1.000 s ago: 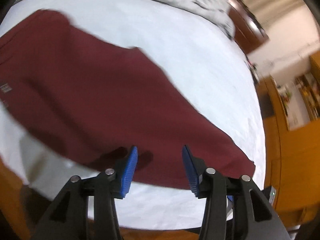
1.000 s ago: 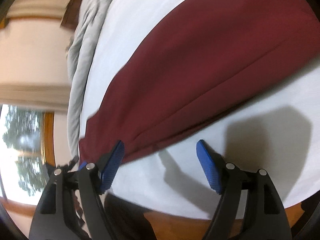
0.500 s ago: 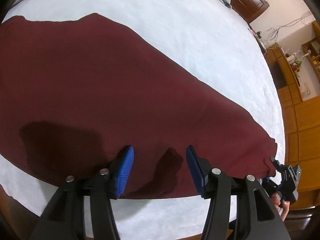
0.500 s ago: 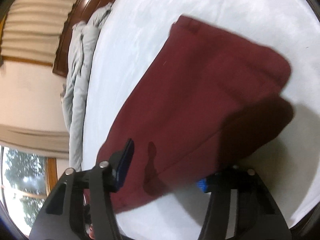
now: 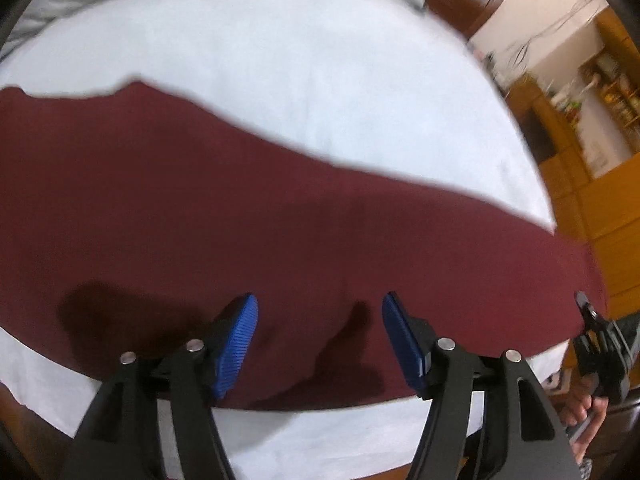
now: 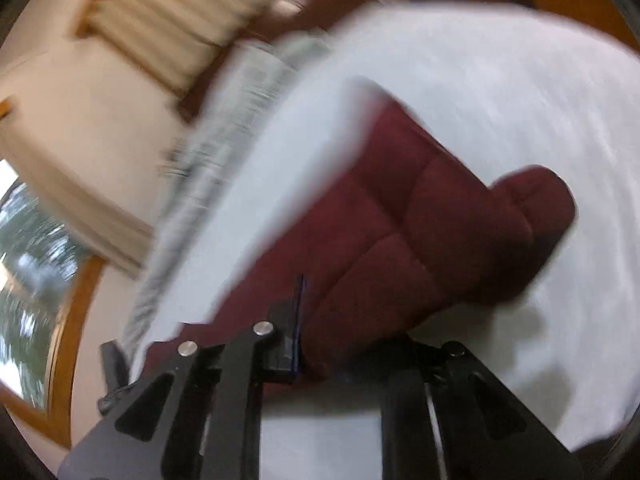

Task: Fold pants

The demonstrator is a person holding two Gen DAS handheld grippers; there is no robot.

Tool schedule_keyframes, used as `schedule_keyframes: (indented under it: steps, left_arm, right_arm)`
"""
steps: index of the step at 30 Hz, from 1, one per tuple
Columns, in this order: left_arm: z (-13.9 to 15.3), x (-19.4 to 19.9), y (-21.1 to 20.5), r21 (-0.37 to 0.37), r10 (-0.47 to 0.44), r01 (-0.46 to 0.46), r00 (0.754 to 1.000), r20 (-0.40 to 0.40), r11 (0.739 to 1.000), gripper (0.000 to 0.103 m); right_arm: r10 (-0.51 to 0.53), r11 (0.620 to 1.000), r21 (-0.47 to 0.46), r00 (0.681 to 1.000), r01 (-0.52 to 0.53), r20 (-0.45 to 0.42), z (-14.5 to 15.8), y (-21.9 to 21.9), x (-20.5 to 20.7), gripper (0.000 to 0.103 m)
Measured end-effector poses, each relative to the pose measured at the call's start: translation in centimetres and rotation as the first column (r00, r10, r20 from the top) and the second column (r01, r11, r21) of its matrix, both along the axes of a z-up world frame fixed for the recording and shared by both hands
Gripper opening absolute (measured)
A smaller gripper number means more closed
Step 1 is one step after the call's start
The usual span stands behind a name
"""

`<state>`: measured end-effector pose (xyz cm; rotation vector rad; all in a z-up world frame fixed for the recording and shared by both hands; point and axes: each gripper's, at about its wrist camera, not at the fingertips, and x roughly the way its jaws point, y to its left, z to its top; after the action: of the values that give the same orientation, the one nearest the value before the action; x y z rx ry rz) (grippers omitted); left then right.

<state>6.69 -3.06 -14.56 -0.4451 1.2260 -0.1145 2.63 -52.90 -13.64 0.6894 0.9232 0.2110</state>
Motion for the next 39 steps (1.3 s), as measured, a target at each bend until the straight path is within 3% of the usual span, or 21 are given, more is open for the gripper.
schedule_keyframes:
  steps: [1, 3, 7, 11, 13, 18, 21, 28, 35, 39]
  left_arm:
    - [-1.2, 0.2, -0.1, 0.004, 0.000, 0.000, 0.999, -0.041, 1.000, 0.065]
    - [-1.8, 0.0, -0.1, 0.001, 0.004, -0.004, 0.999, -0.038, 1.000, 0.065]
    - [-0.9, -0.5, 1.2, -0.034, 0.014, -0.015, 0.999, -0.034, 0.999, 0.065]
    - [0.2, -1.5, 2.9, -0.030, 0.032, -0.032, 0.999, -0.012, 0.999, 0.067]
    - [0.7, -2.2, 3.5, -0.032, 0.053, -0.053, 0.999, 0.002, 0.998, 0.071]
    - [2.0, -4.4, 6.1, -0.062, 0.114, -0.112, 0.993, 0.026, 0.992, 0.072]
    - [2.5, -5.1, 7.7, -0.085, 0.156, -0.152, 0.987, 0.038, 0.985, 0.074]
    - [2.0, -5.4, 8.7, -0.106, 0.219, -0.214, 0.975, 0.036, 0.971, 0.075]
    - [1.3, -5.7, 10.7, -0.160, 0.267, -0.262, 0.964, 0.013, 0.952, 0.075]
    - [0.7, -6.5, 12.1, -0.190, 0.277, -0.273, 0.961, -0.005, 0.943, 0.075]
  right_arm:
    - [-0.009, 1.000, -0.016, 0.995, 0.008, -0.098, -1.9, -0.1, 0.5, 0.013]
    - [-0.029, 0.997, -0.073, 0.970, 0.012, -0.241, -5.1, 0.3, 1.2, 0.014]
    - [-0.043, 0.997, -0.065, 0.974, 0.029, -0.224, -5.0, 0.4, 1.0, 0.014]
    - [-0.044, 0.997, -0.075, 0.983, 0.031, -0.181, -2.9, 0.9, 1.0, 0.014]
    - [-0.023, 0.996, -0.090, 0.993, 0.012, -0.118, -0.4, 2.1, 0.7, 0.014]
    - [0.124, 0.977, -0.180, 0.992, -0.118, 0.021, 5.9, 9.6, 2.4, 0.015]
    - [0.227, 0.955, -0.212, 0.972, -0.210, 0.059, 7.4, 15.0, 3.6, 0.015]
    - [0.391, 0.892, -0.265, 0.919, -0.367, 0.044, 6.9, 25.0, 4.9, 0.015]
    - [0.515, 0.796, -0.342, 0.856, -0.499, -0.051, 2.8, 33.6, 5.5, 0.016]
    - [0.568, 0.737, -0.386, 0.818, -0.555, -0.091, 0.6, 35.6, 4.0, 0.020]
